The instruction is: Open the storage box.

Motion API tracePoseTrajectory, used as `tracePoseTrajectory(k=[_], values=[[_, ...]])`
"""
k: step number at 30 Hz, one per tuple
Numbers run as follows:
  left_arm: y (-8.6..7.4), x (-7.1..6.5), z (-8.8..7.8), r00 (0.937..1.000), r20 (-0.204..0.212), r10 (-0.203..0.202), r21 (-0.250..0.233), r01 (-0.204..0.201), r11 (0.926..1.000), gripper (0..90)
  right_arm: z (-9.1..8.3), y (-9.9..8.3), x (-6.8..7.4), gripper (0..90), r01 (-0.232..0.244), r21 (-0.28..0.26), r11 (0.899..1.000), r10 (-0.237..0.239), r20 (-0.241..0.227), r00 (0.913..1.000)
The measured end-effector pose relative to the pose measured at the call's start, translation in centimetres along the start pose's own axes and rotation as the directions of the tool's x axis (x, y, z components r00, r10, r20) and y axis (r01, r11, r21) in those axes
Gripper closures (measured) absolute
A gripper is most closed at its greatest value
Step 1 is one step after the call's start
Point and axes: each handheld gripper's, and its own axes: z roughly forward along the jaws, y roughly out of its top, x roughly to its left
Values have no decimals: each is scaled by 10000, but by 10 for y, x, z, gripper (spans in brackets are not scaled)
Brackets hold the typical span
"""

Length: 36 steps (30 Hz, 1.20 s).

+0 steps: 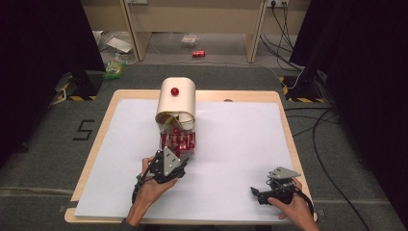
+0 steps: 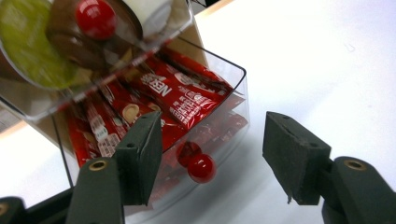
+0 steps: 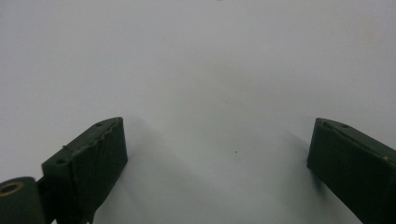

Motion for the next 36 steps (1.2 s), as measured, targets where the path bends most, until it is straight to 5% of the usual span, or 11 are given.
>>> tracePoseTrajectory(k=[27,36], values=[[-9,-6,-20,9948,879,-510,413,476,9980,395,0,0,0,53,6,7,10000,-6,-2,10000],[-12,-5,-10,9934,868,-748,204,733,9971,403,0,0,0,53,0,-1,10000,0,-1,10000]])
